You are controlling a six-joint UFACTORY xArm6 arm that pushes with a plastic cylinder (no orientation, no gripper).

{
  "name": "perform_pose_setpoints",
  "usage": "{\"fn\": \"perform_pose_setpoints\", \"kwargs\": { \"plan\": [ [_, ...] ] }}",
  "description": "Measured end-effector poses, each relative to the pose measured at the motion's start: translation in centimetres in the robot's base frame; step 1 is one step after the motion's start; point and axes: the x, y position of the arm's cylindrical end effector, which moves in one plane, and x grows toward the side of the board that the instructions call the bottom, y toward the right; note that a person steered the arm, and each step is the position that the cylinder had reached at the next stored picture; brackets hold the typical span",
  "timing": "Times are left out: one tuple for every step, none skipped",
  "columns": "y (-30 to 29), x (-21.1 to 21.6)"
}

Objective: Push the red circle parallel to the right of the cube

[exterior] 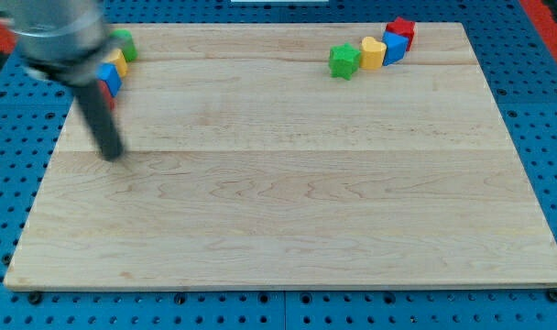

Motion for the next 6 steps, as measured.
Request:
{"fn": "perform_pose_setpoints", "kwargs": {
  "plan": [
    [-3.6,-6.1],
    [-2.3,-7.2],
    [4.6,-7.3],
    [12.5,-7.9],
    [22.4,-7.8],
    [24.0,-4.1]
  ]
}}
